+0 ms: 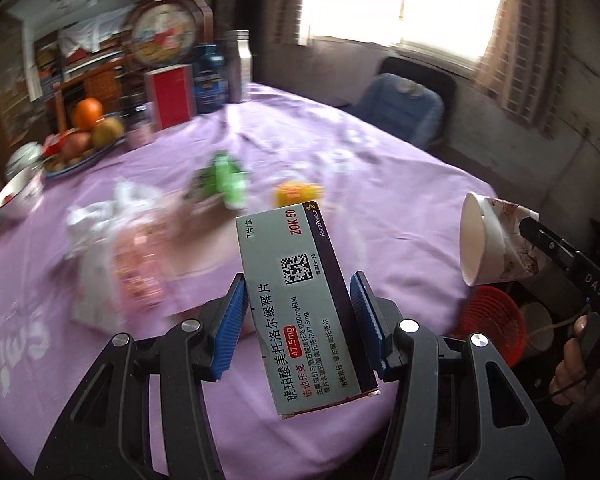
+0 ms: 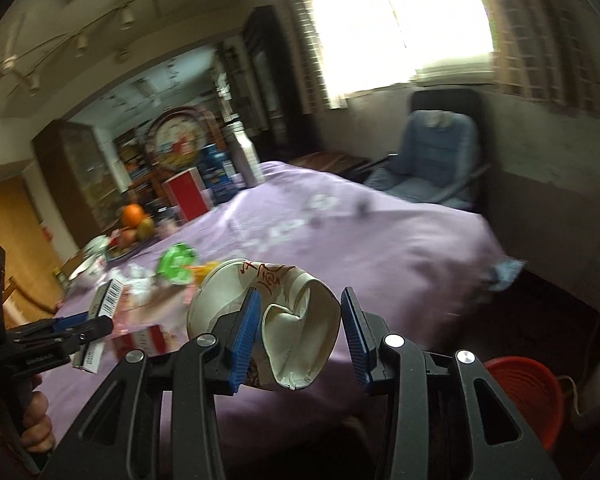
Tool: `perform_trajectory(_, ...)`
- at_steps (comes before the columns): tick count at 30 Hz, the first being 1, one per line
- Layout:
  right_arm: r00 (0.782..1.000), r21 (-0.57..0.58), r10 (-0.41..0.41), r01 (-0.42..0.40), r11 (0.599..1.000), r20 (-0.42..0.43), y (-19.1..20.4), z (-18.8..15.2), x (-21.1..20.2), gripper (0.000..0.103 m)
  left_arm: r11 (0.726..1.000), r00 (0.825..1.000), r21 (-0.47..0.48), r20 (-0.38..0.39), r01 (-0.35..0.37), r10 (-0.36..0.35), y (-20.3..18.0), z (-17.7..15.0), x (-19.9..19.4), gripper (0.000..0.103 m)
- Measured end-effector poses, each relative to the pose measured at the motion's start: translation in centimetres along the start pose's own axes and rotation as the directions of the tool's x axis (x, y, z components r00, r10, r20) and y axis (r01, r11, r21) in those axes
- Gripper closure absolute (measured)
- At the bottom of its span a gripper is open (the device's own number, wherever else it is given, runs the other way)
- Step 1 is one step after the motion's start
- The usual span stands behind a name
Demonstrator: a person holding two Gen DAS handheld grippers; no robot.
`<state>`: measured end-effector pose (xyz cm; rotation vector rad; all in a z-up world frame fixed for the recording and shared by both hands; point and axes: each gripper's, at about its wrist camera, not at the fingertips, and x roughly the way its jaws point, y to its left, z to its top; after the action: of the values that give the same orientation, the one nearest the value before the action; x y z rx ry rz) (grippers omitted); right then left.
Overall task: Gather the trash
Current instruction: 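Carry the paper cup and medicine box to the red wastebasket and open both tools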
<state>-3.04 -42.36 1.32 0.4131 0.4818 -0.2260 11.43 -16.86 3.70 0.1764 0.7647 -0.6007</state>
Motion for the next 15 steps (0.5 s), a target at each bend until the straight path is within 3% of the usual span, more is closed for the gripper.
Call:
perform_trajectory(4, 0.994, 0.041, -0.111, 0.110, 0.993, 0.012, -4.3, -1.0, -2.2, 0.062, 0.995, 0.997, 0.059, -0.012, 0.082, -0.082, -3.9, 0.6, 1.5, 0.051)
perform_trajectory(8, 0.974, 0.107, -0.226, 0.225, 0.968, 0.000, -9.4, -2.8, -4.5, 0.062, 0.977, 0.986, 0.129, -0.045, 0.168, -0.163, -9.1, 0.9, 3.5, 0.051)
perform_trajectory(15, 0.936, 0.203, -0.345, 0.351, 0.914, -0.067, -16.8, -6.3, -5.9, 0.062, 0.913, 0.948, 0.259, -0.135, 0.315, -0.289, -18.5, -0.2, 7.1, 0.051)
